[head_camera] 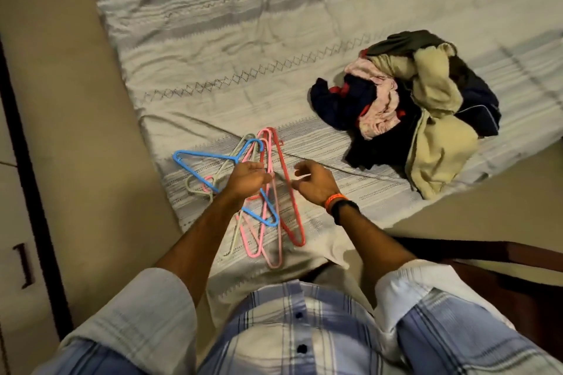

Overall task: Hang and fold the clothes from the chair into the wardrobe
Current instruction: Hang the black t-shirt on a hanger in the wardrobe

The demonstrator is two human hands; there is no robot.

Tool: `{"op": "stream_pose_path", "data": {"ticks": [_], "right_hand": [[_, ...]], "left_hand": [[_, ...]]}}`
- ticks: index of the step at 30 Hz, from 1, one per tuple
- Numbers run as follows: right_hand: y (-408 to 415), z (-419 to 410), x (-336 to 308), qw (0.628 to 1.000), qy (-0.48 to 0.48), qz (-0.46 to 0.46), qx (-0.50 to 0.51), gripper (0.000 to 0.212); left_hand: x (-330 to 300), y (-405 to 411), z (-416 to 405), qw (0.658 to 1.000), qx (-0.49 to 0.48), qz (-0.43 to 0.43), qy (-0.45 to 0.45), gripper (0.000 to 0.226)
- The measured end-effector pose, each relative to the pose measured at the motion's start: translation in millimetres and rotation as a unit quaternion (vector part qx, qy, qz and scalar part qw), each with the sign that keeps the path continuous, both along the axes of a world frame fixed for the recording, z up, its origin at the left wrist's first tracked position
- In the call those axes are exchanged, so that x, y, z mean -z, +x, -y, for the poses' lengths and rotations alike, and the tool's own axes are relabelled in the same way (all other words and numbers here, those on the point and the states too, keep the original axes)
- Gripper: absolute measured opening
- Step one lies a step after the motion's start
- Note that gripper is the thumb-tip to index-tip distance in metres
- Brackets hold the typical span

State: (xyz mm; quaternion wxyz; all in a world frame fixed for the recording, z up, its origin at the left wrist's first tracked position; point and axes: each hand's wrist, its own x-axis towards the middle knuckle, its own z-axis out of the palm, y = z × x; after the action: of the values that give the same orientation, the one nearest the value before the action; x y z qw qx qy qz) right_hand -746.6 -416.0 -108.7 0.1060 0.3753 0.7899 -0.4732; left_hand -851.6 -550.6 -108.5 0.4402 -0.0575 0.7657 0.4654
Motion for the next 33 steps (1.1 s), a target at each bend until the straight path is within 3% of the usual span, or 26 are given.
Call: {"op": "stream_pose_path", "data": {"ticks": [9, 17, 25, 28, 33], "right_hand": [[21, -109, -19, 0.991, 0.019, -0.056, 0.122, 0.03], [44, -238, -6, 0.983, 0.049, -0.055, 0.168, 0.024], [59, -321, 19, 0.98, 0.026, -0.048, 0.19, 0.018], [62, -342, 24, 0.966, 0.089, -0.069, 0.231, 0.013], [60, -371, 27, 0.944, 0.222, -0.064, 0.235, 0.059]], "left_hand": [[-19, 9, -130, 0.995, 0.089, -0.025, 0.038, 0.036], [-17, 26, -270, 0.987, 0.151, -0.024, 0.043, 0.035], [5, 30, -360, 0.989, 0.144, -0.033, 0.024, 0.02], [9, 32, -386, 0.989, 0.144, -0.034, 0.014, 0.021], [7, 37, -421, 0.986, 0.162, -0.031, 0.013, 0.023]]}}
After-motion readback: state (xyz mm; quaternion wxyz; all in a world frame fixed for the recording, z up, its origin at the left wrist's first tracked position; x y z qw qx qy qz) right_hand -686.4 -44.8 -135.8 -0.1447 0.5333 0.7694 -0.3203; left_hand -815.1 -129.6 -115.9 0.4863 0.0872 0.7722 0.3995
